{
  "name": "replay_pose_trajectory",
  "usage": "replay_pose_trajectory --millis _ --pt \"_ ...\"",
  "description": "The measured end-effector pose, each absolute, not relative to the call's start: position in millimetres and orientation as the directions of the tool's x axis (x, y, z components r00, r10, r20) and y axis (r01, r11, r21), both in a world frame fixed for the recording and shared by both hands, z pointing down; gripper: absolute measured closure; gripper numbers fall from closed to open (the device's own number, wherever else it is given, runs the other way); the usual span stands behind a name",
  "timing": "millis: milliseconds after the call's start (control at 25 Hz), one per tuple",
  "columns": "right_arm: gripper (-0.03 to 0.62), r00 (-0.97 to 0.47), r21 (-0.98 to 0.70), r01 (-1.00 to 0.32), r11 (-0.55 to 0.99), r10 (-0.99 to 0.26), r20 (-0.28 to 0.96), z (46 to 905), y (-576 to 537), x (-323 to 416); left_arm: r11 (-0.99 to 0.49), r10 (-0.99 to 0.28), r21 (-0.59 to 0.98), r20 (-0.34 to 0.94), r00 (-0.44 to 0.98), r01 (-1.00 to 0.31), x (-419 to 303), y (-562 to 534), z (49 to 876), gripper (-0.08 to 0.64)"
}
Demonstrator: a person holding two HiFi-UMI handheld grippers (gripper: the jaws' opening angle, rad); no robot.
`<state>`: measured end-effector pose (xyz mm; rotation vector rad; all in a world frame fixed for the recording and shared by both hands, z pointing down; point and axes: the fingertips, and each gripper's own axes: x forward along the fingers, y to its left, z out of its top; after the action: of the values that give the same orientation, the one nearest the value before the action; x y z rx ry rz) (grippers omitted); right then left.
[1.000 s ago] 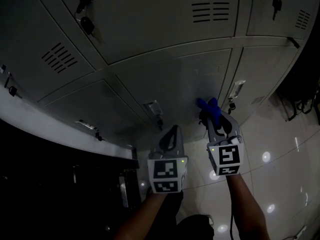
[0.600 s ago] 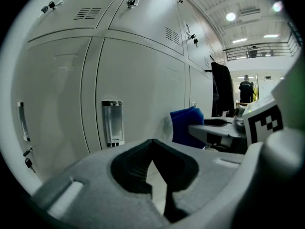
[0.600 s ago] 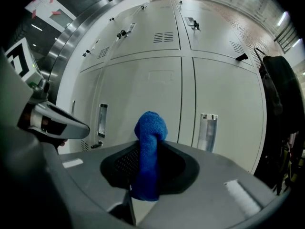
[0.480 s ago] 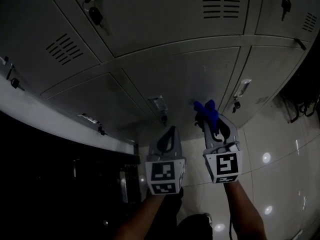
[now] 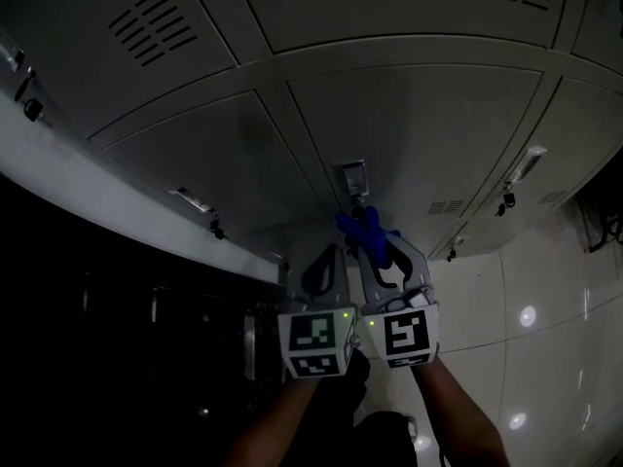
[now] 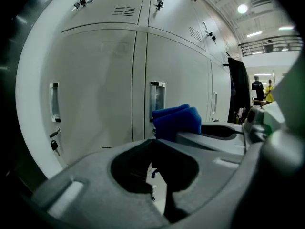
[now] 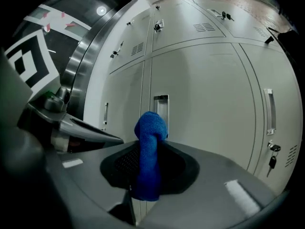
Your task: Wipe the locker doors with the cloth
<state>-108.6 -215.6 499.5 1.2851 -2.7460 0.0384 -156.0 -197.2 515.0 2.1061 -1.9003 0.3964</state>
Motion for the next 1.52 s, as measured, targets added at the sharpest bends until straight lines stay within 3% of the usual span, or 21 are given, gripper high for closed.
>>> replay_pose_trajectory --millis 520,1520 --pt "0.509 -0.639 0.035 -0.765 0.643 -0.764 0.086 519.3 -222.3 -117.8 -0.097 -0.925 0.024 0.368 0.098 -0.995 -157.6 -199.0 535.1 0.557" --pt "0.509 -0.399 0.098 -0.904 0.417 -0.903 0.162 546.5 -269.3 50.2 -0.294 -0.897 0.032 0.336 0.287 -0.955 -48.9 -231.8 525.4 0.557"
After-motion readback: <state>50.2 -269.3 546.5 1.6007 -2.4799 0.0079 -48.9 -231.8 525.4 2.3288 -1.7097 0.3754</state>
